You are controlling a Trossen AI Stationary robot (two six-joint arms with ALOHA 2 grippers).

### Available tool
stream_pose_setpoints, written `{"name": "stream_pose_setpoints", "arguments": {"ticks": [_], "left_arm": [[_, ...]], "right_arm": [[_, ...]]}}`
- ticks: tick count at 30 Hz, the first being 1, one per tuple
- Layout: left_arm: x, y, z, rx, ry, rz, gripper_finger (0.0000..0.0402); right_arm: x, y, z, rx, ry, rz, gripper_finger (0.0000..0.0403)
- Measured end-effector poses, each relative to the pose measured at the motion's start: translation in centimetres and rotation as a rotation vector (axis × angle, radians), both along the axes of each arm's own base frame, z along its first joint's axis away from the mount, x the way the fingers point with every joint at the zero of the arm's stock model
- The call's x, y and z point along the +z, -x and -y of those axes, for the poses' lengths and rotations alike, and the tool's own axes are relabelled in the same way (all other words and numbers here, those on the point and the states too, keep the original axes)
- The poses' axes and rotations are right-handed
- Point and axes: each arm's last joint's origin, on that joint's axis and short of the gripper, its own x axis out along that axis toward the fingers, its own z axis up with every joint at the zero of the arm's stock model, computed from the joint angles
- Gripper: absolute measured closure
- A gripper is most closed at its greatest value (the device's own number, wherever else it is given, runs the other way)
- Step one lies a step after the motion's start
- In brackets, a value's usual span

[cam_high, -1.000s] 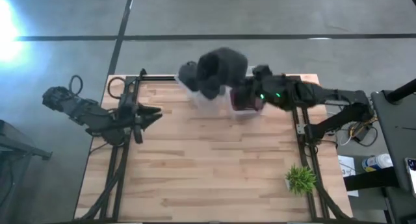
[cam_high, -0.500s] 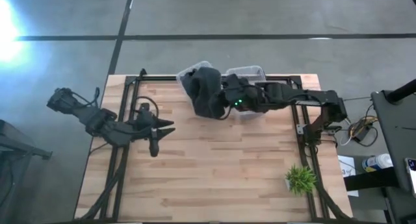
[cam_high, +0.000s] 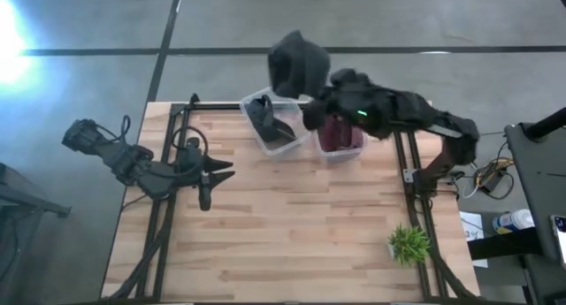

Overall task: Pick & Place hat
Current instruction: Put the black cap in the left transparent bin

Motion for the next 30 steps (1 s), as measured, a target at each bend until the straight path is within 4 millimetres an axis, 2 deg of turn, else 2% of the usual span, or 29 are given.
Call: {"name": "stream_pose_setpoints", "arguments": {"ticks": [7, 12, 14, 18, 23, 26, 30], "left_arm": [[0.0, -0.1, 0.0, 0.014, 0.008, 0.005, 0.0296], [0.0, -0.1, 0.1, 0.020, 0.033, 0.013, 0.0296], [0.0, -0.1, 0.1, 0.019, 0.035, 0.013, 0.0296], [0.0, -0.1, 0.1, 0.016, 0.023, 0.009, 0.0296], [0.0, -0.1, 0.1, 0.016, 0.014, 0.007, 0.0296], [0.0, -0.1, 0.1, 0.016, 0.014, 0.007, 0.0296], [0.0, -0.1, 0.1, 0.017, 0.015, 0.008, 0.0296]], "right_arm": [[-7.0, -5.9, 3.7, 0.097, -0.159, -0.257, 0.0390], [-11.6, -7.2, 5.9, -0.012, -0.221, -0.508, 0.0390], [-11.8, -7.2, 5.9, -0.042, -0.191, -0.557, 0.0390], [-11.0, -7.7, 6.2, 0.016, -0.219, -0.522, 0.0390], [-11.9, -8.9, 7.0, 0.073, -0.286, -0.551, 0.0390], [-13.5, -9.4, 8.0, 0.102, -0.388, -0.609, 0.0390], [-16.5, -10.7, 8.7, 0.087, -0.408, -0.702, 0.0386]]}}
